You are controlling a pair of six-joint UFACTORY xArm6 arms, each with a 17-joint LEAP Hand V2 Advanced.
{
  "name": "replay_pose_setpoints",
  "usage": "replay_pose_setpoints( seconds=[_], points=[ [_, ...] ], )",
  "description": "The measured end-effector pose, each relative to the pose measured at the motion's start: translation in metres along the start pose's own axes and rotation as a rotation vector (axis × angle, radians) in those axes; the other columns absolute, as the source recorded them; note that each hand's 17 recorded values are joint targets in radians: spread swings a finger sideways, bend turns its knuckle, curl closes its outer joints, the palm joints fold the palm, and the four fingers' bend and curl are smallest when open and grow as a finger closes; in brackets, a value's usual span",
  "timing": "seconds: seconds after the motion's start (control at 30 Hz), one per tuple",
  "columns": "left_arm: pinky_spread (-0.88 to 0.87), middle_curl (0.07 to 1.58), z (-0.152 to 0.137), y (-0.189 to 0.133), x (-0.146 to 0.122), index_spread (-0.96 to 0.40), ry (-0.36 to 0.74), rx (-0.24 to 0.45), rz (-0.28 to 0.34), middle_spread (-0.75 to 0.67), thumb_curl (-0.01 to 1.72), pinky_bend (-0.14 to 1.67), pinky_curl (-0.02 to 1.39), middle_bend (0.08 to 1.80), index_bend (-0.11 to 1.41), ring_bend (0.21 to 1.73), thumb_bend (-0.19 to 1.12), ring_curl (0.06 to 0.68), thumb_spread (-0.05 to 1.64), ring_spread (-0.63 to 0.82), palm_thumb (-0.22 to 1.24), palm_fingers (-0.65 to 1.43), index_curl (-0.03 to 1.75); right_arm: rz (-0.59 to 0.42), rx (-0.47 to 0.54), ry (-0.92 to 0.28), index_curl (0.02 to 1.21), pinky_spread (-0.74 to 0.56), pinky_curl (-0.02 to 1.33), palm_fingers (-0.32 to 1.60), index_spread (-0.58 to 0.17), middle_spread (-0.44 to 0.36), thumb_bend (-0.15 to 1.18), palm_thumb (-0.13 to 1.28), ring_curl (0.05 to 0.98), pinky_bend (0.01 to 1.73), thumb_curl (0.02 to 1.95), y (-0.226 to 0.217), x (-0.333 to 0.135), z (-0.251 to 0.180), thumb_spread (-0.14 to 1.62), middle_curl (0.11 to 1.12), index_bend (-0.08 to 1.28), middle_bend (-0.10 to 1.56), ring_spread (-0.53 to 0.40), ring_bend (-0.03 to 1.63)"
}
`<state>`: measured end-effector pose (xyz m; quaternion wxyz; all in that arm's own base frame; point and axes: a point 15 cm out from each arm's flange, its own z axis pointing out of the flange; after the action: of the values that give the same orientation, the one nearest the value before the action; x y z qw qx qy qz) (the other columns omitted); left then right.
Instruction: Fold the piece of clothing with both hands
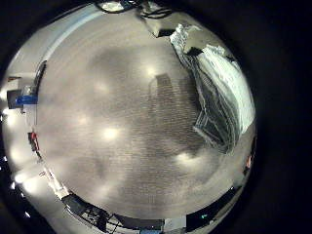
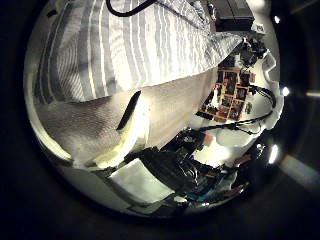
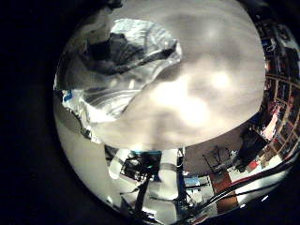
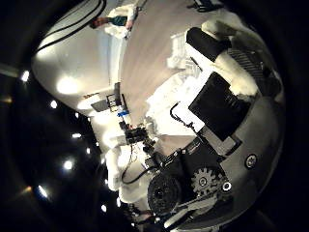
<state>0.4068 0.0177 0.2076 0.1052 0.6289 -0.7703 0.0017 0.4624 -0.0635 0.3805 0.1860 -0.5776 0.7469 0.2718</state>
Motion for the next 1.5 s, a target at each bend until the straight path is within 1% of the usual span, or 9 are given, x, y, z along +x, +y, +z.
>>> replay_pose_setpoints(
  seconds=[0.27,0.6,0.83,0.97,1.03,1.13,1.17,1.3,1.5],
  points=[
    [0.35,0.32,-0.021,0.016,-0.057,-0.06,0.012,0.037,-0.092,0.15,0.3,0.2,0.37,0.18,0.2,0.59,-0.02,0.227,1.23,0.26,0.37,0.26,0.48,-0.203,-0.096,-0.032,1.05,-0.26,0.63,1.16,-0.341,-0.137,0.01,1.07,0.617,1.3,0.94,0.031,-0.139,0.053,1.13,0.76,0.91,1.35,-0.168,1.48],
    [0.33,0.32,-0.063,0.061,-0.13,-0.06,0.021,0.11,-0.228,0.14,0.3,0.2,0.37,0.18,0.19,0.59,-0.02,0.223,1.22,0.24,0.38,0.26,0.47,-0.437,-0.201,0.004,1.07,-0.26,0.63,1.17,-0.346,-0.135,0.0,1.09,0.613,1.29,0.97,0.092,-0.275,0.166,1.12,0.75,0.9,1.35,-0.165,1.48],
    [0.33,0.32,-0.076,0.079,-0.144,-0.06,0.038,0.136,-0.275,0.13,0.3,0.2,0.37,0.18,0.19,0.59,-0.02,0.222,1.22,0.24,0.38,0.27,0.47,-0.483,-0.299,0.033,1.07,-0.26,0.63,1.17,-0.345,-0.134,-0.01,1.07,0.61,1.29,0.98,0.094,-0.29,0.264,1.11,0.75,0.9,1.35,-0.165,1.48],
    [0.33,0.32,-0.081,0.086,-0.141,-0.06,0.04,0.138,-0.276,0.13,0.3,0.2,0.37,0.18,0.19,0.59,-0.02,0.223,1.22,0.24,0.38,0.27,0.47,-0.455,-0.359,0.054,1.06,-0.29,0.61,1.1,-0.351,-0.137,-0.06,0.86,0.597,1.27,0.91,0.081,-0.27,0.31,1.13,0.73,0.84,1.32,-0.174,1.45],
    [0.33,0.32,-0.084,0.093,-0.139,-0.06,0.04,0.139,-0.278,0.13,0.3,0.2,0.37,0.18,0.19,0.6,-0.02,0.223,1.22,0.24,0.38,0.27,0.47,-0.461,-0.385,0.057,1.03,-0.36,0.59,0.97,-0.359,-0.141,-0.05,0.8,0.58,1.23,0.87,0.075,-0.258,0.325,1.15,0.7,0.71,1.23,-0.185,1.42],
    [0.33,0.32,-0.088,0.099,-0.136,-0.06,0.041,0.146,-0.28,0.13,0.3,0.2,0.37,0.18,0.19,0.6,-0.02,0.223,1.22,0.24,0.38,0.27,0.46,-0.476,-0.391,0.045,0.93,-0.31,0.6,0.25,-0.373,-0.125,-0.03,0.73,0.558,1.22,0.81,0.064,-0.245,0.319,1.18,0.65,0.4,1.02,-0.179,1.3],
    [0.33,0.32,-0.089,0.101,-0.134,-0.06,0.041,0.146,-0.278,0.13,0.3,0.2,0.37,0.18,0.19,0.6,-0.02,0.223,1.22,0.24,0.38,0.27,0.46,-0.488,-0.394,0.04,0.91,-0.26,0.63,0.16,-0.387,-0.119,-0.03,0.71,0.568,1.2,0.79,0.064,-0.243,0.315,1.18,0.64,0.41,0.99,-0.162,1.27],
    [0.33,0.32,-0.087,0.107,-0.124,-0.06,0.042,0.141,-0.282,0.13,0.3,0.2,0.37,0.18,0.19,0.6,-0.02,0.223,1.22,0.24,0.38,0.27,0.46,-0.541,-0.364,0.025,0.75,0.05,0.53,-0.03,-0.46,-0.082,-0.03,0.66,0.448,1.1,0.73,0.058,-0.238,0.279,1.19,0.53,0.38,0.75,-0.052,1.06],
    [0.32,0.33,-0.087,0.095,-0.094,-0.06,0.036,0.118,-0.289,0.13,0.3,0.2,0.37,0.18,0.19,0.6,-0.02,0.221,1.22,0.24,0.38,0.28,0.46,-0.547,-0.211,0.012,0.63,0.32,0.44,0.07,-0.484,-0.092,-0.02,0.64,0.364,1.01,0.67,0.033,-0.218,0.183,1.18,0.46,0.36,0.63,0.058,0.95]
  ],
)
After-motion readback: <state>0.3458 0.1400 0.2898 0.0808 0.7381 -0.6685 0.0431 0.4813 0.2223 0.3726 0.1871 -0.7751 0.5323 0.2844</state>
